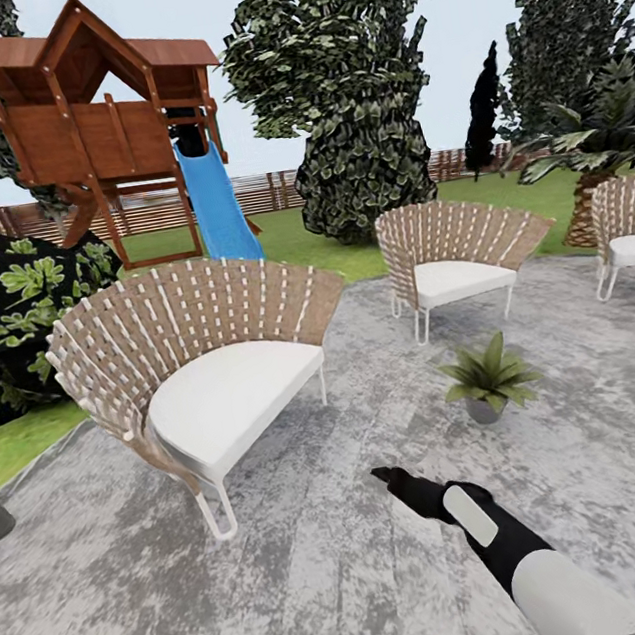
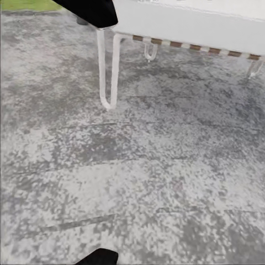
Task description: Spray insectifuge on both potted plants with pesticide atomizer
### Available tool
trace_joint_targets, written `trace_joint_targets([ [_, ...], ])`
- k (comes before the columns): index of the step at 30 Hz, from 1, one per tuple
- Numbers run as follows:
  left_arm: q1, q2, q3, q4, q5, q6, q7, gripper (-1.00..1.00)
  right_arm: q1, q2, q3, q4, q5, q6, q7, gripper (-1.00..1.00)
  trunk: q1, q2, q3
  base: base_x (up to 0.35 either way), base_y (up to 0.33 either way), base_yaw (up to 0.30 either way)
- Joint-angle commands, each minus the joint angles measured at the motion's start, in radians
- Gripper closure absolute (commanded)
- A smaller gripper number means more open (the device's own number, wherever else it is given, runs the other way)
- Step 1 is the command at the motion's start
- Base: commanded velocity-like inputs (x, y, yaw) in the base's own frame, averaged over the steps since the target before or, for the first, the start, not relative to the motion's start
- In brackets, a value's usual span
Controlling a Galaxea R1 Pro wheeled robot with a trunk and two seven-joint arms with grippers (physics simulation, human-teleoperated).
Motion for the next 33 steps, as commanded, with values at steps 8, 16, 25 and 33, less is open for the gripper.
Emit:
trace_joint_targets([
  [8, 0.0, 0.0, 0.0, 0.0, 0.0, 0.0, 0.001, 1.0, 0.0, 0.0, -0.003, 0.005, -0.014, -0.004, -0.001, -1.0, 0.0, 0.0, 0.0, 0.32, 0.015, 0.269],
  [16, 0.0, 0.0, 0.0, 0.0, 0.0, -0.001, 0.003, 1.0, 0.0, 0.0, -0.113, 0.016, -0.014, -0.004, -0.049, -1.0, 0.0, 0.0, 0.0, 0.321, 0.0, 0.269],
  [25, 0.0, 0.0, 0.0, 0.001, 0.0, 0.0, 0.005, 1.0, -0.002, 0.0, -0.151, 0.03, -0.01, -0.067, -0.235, -1.0, 0.0, 0.0, 0.0, 0.32, 0.0, 0.269],
  [33, 0.0, 0.0, -0.002, 0.014, -0.002, 0.0, 0.005, 1.0, -0.014, 0.0, -0.15, 0.03, -0.011, -0.068, -0.348, -1.0, 0.0, 0.0, 0.0, 0.321, 0.0, 0.269],
])
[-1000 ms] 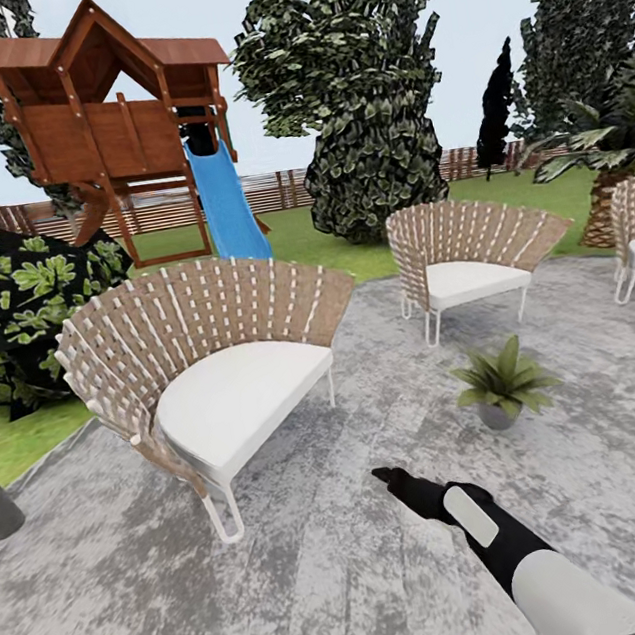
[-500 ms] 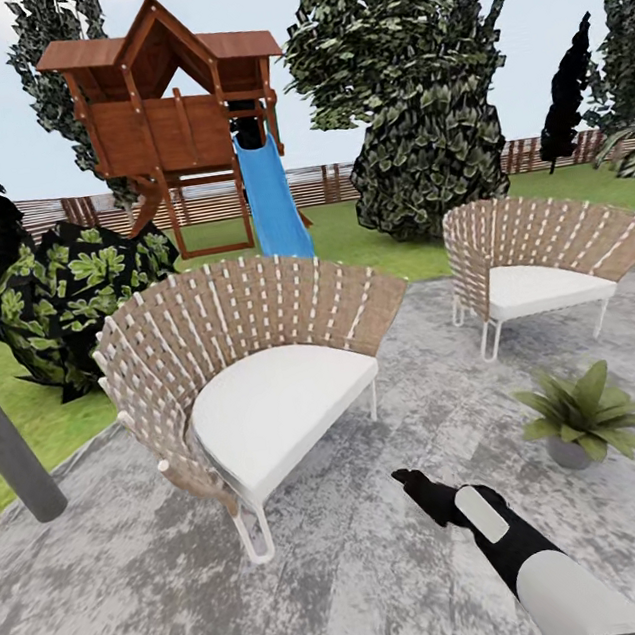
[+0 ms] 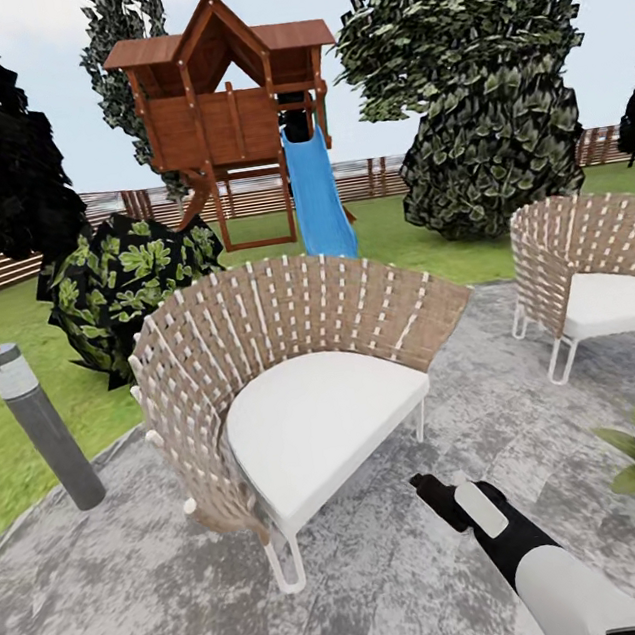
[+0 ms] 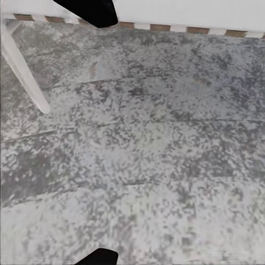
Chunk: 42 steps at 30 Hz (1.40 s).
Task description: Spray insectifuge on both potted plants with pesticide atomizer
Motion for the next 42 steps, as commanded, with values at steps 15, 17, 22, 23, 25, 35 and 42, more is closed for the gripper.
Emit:
trace_joint_targets([
  [15, 0.0, 0.0, -0.002, 0.0, 0.0, 0.0, -0.005, 1.0, 0.0, 0.001, 0.001, 0.006, -0.002, 0.008, -0.003, -1.0, 0.0, 0.0, 0.0, 0.321, 0.0, 0.269],
  [17, 0.0, 0.0, -0.002, 0.0, 0.0, 0.0, -0.005, 1.0, 0.0, 0.001, 0.001, 0.006, -0.003, 0.008, -0.003, -1.0, 0.0, 0.0, 0.0, 0.321, 0.0, 0.269],
  [22, 0.0, 0.0, -0.001, 0.0, -0.002, 0.0, -0.006, 1.0, 0.0, 0.018, 0.003, 0.008, -0.004, 0.008, -0.001, -1.0, 0.0, 0.0, 0.0, 0.321, 0.0, 0.269],
  [23, 0.0, 0.0, -0.001, 0.0, -0.002, 0.0, -0.006, 1.0, 0.0, 0.021, 0.003, 0.011, -0.004, 0.008, 0.0, -1.0, 0.0, 0.0, 0.0, 0.321, 0.0, 0.269],
  [25, 0.0, 0.0, -0.001, 0.0, -0.002, 0.0, -0.007, 1.0, 0.0, 0.023, 0.004, 0.037, -0.005, 0.005, 0.006, -1.0, 0.0, 0.0, 0.0, 0.321, 0.0, 0.269],
  [35, 0.0, 0.0, -0.002, 0.0, -0.001, 0.0, -0.005, 1.0, 0.0, 0.053, 0.006, 0.077, 0.001, -0.035, 0.149, -1.0, 0.0, 0.0, 0.0, 0.111, 0.0, 0.154],
  [42, -0.001, 0.0, -0.003, 0.0, 0.0, 0.002, -0.001, 1.0, 0.0, 0.054, 0.005, 0.083, 0.004, -0.045, 0.165, -1.0, 0.0, 0.0, 0.0, 0.161, 0.0, 0.002],
])
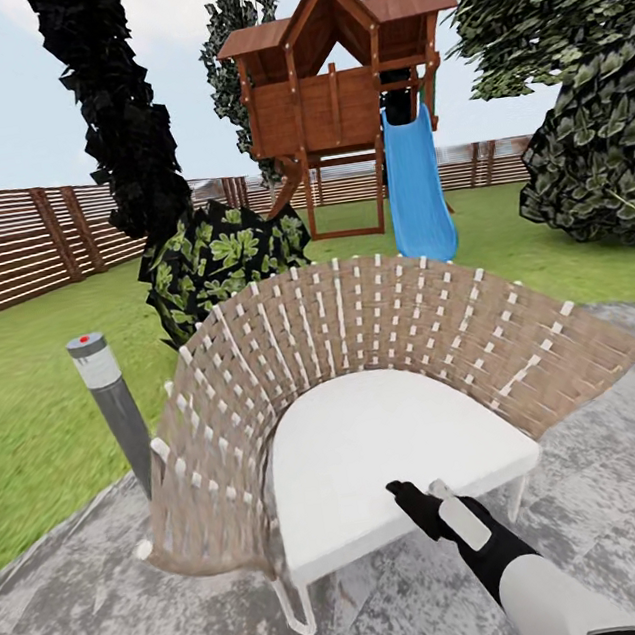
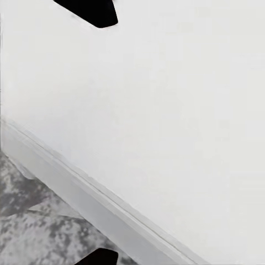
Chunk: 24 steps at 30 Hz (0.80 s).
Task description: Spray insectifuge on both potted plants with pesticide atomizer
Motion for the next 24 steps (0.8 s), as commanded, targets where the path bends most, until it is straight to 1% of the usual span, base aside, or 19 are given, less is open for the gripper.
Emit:
trace_joint_targets([
  [1, 0.0, 0.0, 0.0, 0.0, 0.0, -0.001, 0.0, 1.0, 0.0, 0.0, 0.0, 0.0, 0.0, 0.0, 0.0, -1.0, 0.0, 0.0, 0.0, 0.306, 0.0, 0.0],
  [8, 0.0, 0.0, 0.001, 0.0, 0.0, -0.002, 0.0, 1.0, 0.0, 0.0, 0.0, 0.0, -0.001, -0.018, 0.0, -1.0, 0.0, 0.0, 0.0, 0.315, 0.0, 0.0],
  [15, 0.0, 0.0, 0.001, 0.0, -0.001, -0.001, -0.004, 1.0, 0.0, 0.0, 0.0, 0.0, 0.0, -0.019, 0.0, -1.0, 0.0, 0.0, 0.0, 0.318, 0.006, 0.0],
  [24, 0.0, 0.0, 0.0, 0.0, -0.003, 0.0, -0.007, 1.0, 0.0, 0.0, 0.002, 0.0, 0.0, -0.021, 0.0, -1.0, 0.0, 0.0, 0.0, 0.314, 0.151, 0.0],
])
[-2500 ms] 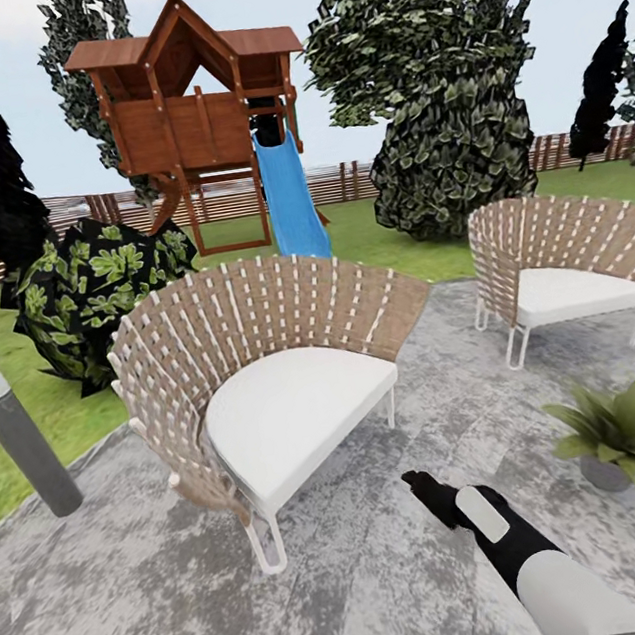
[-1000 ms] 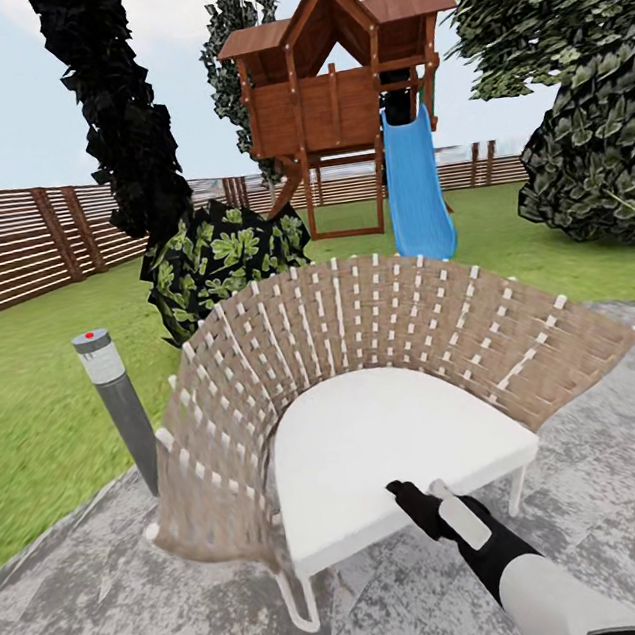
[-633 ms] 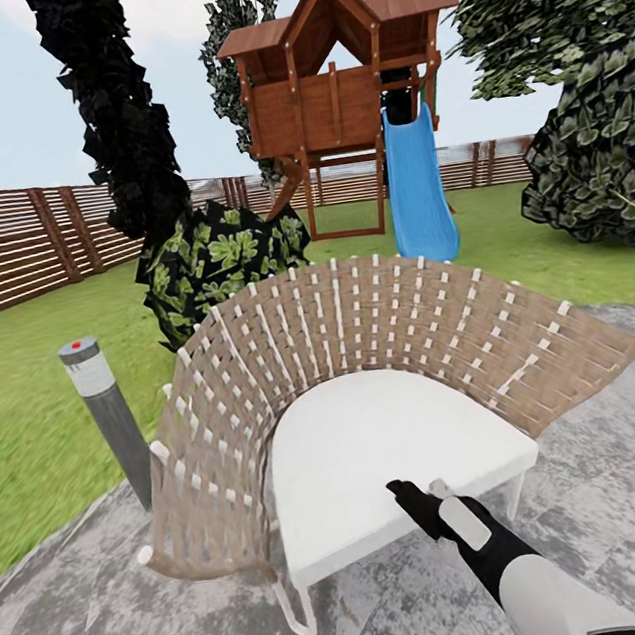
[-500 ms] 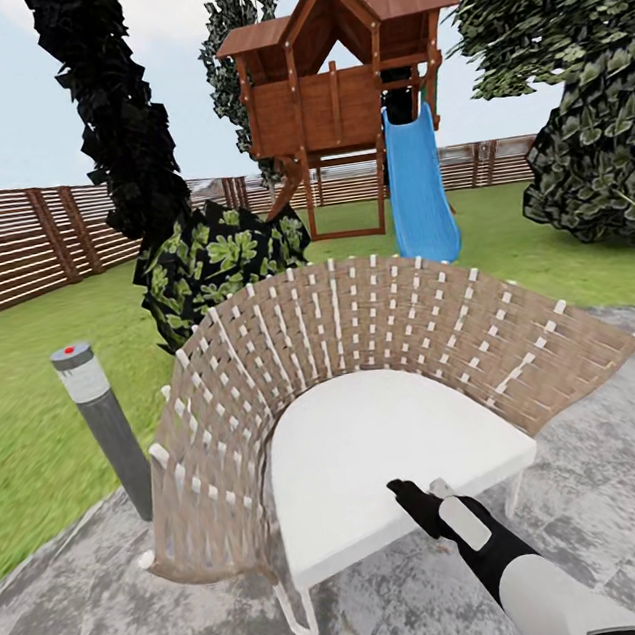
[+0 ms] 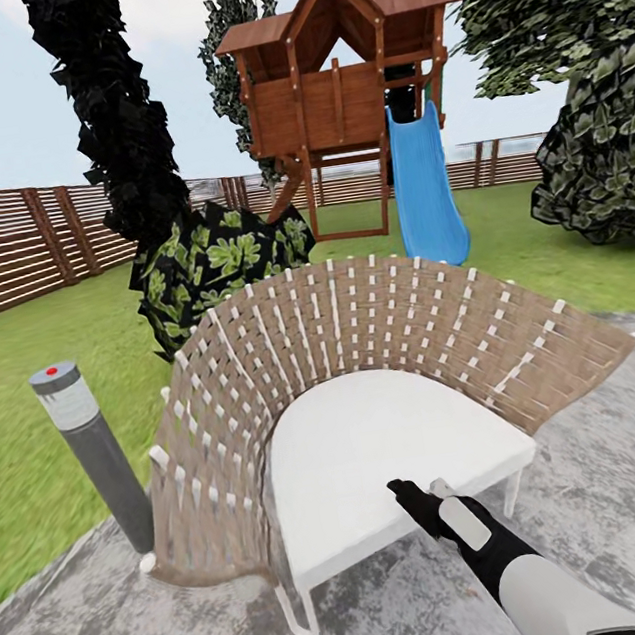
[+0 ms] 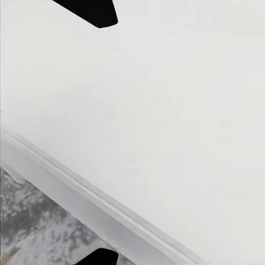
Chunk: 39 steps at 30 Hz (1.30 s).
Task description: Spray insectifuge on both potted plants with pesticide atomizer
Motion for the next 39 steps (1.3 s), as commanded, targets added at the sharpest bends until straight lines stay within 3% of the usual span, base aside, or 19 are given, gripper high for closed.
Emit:
trace_joint_targets([
  [1, 0.0, 0.0, 0.0, 0.0, 0.0, 0.0, 0.0, 1.0, 0.0, 0.0, 0.0, -0.001, -0.004, -0.001, 0.001, -1.0, 0.0, 0.0, 0.0, 0.301, 0.195, 0.0],
  [24, 0.0, 0.0, 0.0, 0.001, 0.001, -0.001, 0.002, 1.0, 0.0, 0.0, 0.0, -0.001, -0.004, -0.001, 0.001, -1.0, 0.0, 0.0, 0.0, 0.305, 0.096, 0.0],
  [39, 0.0, -0.001, 0.001, 0.002, 0.002, -0.002, 0.001, 1.0, 0.0, 0.0, 0.002, -0.001, -0.004, -0.026, -0.001, -1.0, 0.0, 0.0, 0.0, 0.092, 0.0, 0.0],
])
